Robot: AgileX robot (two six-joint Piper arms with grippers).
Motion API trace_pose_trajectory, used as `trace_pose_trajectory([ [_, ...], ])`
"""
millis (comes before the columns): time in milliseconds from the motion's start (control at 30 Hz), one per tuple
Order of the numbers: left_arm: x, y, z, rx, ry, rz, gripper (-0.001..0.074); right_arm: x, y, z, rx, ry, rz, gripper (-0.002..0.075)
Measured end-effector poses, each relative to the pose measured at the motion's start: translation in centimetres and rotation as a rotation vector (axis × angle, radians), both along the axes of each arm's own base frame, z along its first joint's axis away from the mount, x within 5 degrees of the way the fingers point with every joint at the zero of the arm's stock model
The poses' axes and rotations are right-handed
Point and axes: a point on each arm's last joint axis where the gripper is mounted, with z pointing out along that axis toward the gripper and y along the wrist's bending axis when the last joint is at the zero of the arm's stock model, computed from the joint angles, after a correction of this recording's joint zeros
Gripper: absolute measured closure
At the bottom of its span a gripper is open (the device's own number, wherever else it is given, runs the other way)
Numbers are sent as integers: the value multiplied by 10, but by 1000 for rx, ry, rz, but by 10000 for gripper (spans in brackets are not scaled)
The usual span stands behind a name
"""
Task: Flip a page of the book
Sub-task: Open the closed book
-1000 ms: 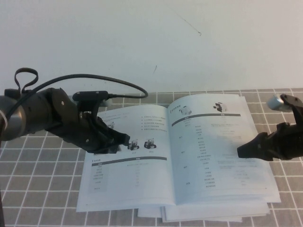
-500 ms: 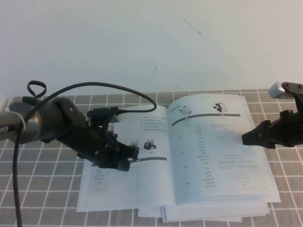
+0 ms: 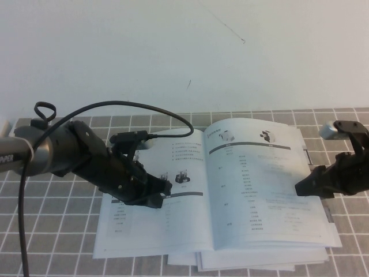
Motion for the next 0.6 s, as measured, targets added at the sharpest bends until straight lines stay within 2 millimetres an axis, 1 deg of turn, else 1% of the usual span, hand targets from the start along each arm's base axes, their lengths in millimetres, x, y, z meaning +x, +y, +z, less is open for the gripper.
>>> trace_pose_trajectory([
  [167,0,0,0,2,-9,-14,738,1,0,-1,-4,-1,-4,334],
  [400,0,-1,1,-11,-9,-5,738,-2,6,4,72,33,34,334],
  [500,0,-1,1,-11,-9,-5,738,0,9,10,109,34,63,334],
  [600,0,-1,1,-12,-9,-5,738,6,12,21,151,25,91,334],
])
